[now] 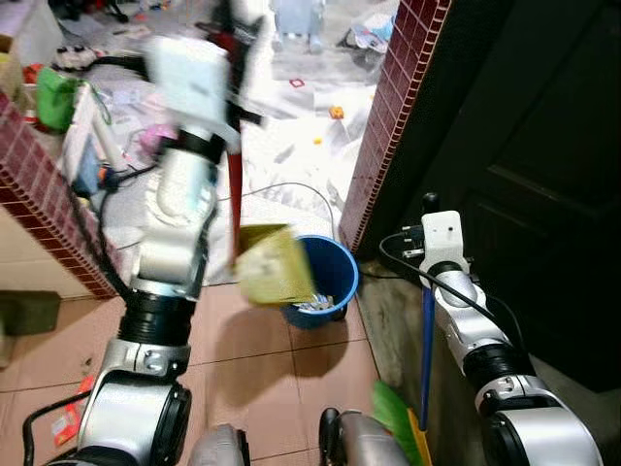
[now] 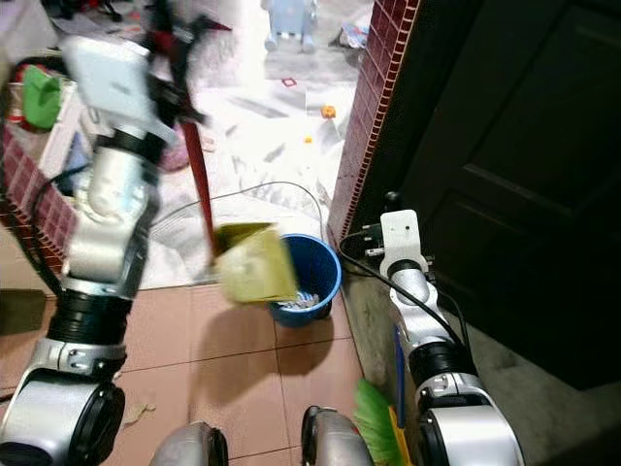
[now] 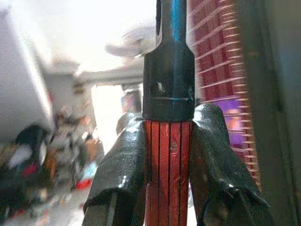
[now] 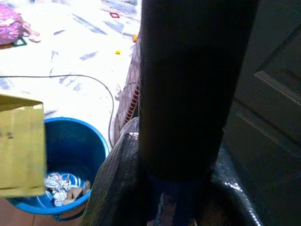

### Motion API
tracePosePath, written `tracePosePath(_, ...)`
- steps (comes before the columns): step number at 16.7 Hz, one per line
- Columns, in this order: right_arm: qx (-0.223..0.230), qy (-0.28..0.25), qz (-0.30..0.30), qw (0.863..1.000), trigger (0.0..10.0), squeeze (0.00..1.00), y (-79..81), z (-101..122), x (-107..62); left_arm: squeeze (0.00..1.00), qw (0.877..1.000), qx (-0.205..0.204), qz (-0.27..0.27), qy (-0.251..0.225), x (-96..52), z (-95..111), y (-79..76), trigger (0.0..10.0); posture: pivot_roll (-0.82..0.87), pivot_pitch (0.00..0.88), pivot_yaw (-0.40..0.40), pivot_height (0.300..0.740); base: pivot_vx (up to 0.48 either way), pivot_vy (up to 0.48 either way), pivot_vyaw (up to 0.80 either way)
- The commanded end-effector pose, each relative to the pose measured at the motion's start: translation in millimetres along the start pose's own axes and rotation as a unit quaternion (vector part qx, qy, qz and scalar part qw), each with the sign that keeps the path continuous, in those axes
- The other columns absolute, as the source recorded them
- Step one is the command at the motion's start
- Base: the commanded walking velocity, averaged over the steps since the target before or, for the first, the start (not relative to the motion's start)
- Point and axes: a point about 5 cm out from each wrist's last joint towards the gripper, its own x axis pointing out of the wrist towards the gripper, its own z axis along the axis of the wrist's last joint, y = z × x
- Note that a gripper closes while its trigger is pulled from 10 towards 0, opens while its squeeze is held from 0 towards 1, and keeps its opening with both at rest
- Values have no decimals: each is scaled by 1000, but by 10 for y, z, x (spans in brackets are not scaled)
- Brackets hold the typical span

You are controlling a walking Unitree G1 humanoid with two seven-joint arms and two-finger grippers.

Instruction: Sweep floor

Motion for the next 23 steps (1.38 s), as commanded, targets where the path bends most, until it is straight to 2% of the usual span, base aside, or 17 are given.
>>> tracePosePath(1,-23,-8,-3,1000,10000,0,-74,43,21,0,998,14,-45,-43,28,153,-129,10000,-35,94,-54,740,0,0,0)
tracePosePath(2,-25,-9,-3,1000,10000,0,-75,46,24,0,995,21,-86,-54,16,176,-273,10000,-34,92,-54,740,0,0,0)
tracePosePath(3,-25,-9,-2,1000,10000,0,-73,49,23,0,994,21,-96,-58,10,183,-304,10000,-34,92,-54,740,0,0,0)
tracePosePath(4,-27,-11,-2,1000,10000,0,-70,55,22,0,986,18,-147,-70,-23,214,-474,10000,-34,91,-56,740,0,0,0)
tracePosePath(6,-28,-13,0,1000,10000,0,-74,59,25,0,962,8,-259,-86,-120,282,-806,10000,-35,91,-58,740,0,0,0)
tracePosePath(8,-28,-12,2,1000,10000,0,-71,58,28,0,959,4,-269,-89,-116,326,-864,10000,-34,92,-61,740,0,0,0)
tracePosePath(9,-29,-13,2,1000,10000,0,-71,62,30,0,964,-4,-247,-93,-63,367,-823,10000,-34,92,-61,740,0,0,0)
tracePosePath(12,-29,-14,5,999,10000,0,-69,68,33,0,979,10,-170,-108,78,463,-518,10000,-35,93,-65,740,0,0,0)
tracePosePath(13,-29,-14,8,999,10000,0,-64,71,36,0,986,11,-124,-110,148,502,-304,10000,-30,93,-68,740,0,0,0)
tracePosePath(14,-29,-14,9,999,10000,0,-60,73,39,0,989,14,-99,-110,174,508,-204,10000,-26,92,-68,740,0,0,0)
tracePosePath(16,-29,-15,9,999,10000,0,-57,75,40,0,994,1,13,-107,226,523,177,10000,-27,91,-68,740,0,0,0)
tracePosePath(19,-29,-16,10,999,10000,0,-56,75,39,0,988,43,102,-111,189,568,604,10000,-26,92,-71,740,0,0,0)
tracePosePath(21,-29,-16,11,999,10000,0,-55,75,39,0,986,65,120,-97,142,527,728,10000,-25,94,-73,740,0,0,0)
tracePosePath(23,-28,-16,14,999,10000,0,-52,71,37,0,984,96,136,-66,-4,391,839,10000,-23,96,-74,740,0,0,0)
